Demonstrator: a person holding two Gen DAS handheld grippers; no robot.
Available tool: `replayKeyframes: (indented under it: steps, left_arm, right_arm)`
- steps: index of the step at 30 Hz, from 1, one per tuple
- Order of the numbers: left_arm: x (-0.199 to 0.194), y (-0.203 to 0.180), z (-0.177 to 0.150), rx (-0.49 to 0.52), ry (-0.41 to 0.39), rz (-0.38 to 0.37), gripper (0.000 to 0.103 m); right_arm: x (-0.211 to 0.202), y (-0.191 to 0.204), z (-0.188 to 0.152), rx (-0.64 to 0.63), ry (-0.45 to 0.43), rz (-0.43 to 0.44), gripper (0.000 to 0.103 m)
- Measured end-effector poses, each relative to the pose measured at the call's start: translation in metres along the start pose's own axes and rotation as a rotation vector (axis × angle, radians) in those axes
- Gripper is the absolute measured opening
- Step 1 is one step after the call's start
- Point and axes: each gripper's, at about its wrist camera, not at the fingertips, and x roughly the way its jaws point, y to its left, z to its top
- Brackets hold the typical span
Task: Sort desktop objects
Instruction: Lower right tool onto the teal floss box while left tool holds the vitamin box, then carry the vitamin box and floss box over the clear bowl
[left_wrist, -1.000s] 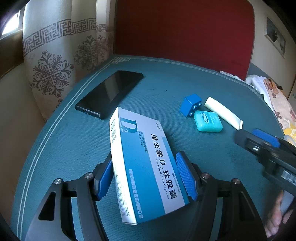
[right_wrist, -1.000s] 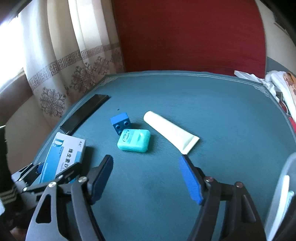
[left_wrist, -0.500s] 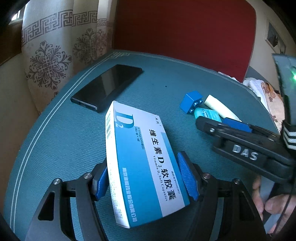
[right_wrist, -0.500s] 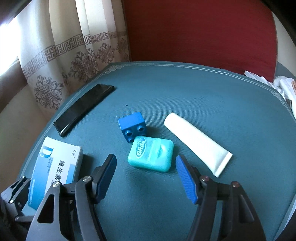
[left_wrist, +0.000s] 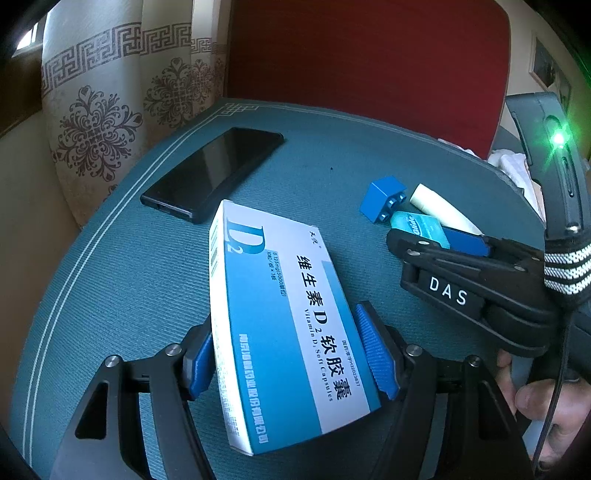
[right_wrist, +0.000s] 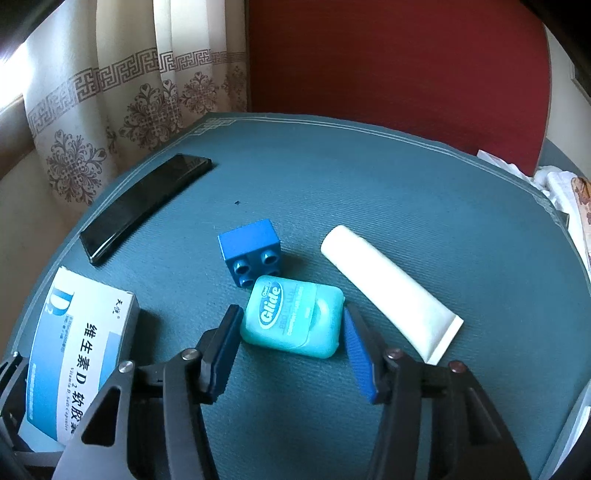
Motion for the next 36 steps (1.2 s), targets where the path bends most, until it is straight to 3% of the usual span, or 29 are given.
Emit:
replayKeyframes:
  steps: [11,12,14,16,28,36]
  left_arm:
    - [-0.005,0.0,-0.001,-0.014,-0.019,-0.064,0.064]
    - [-0.005,0.0,-0.002,-0.015,-0.02,-0.072,0.06]
    - [-0.006,0.0,-0.002,-0.021,-0.017,-0.1,0.034]
    - [-0.005,0.0,-0.002,-0.03,-0.007,-0.11,0.026]
    - [-0.006,0.001,-0.002,-0.041,-0.007,-0.114,0.026]
    - [-0.019,0.0,0.0,-0.038,-0.052,-0.095,0.026]
  right_arm:
    - [-0.04,-0.021,-0.03,0.084,-0.022,0.025,0.058]
    - [-0.045,-0.023,-0.032,0.092,-0.03,0.027,0.058]
    - [-0.06,-0.029,-0.037,0.112,-0.054,0.03,0.058]
    - [-0.074,-0.035,-0.041,0.13,-0.074,0.031,0.058]
    - [-0.119,-0.041,-0.065,0.147,-0.128,0.018,0.058]
    - [-0.148,-0.059,-0.086,0.175,-0.157,-0.004,0.058]
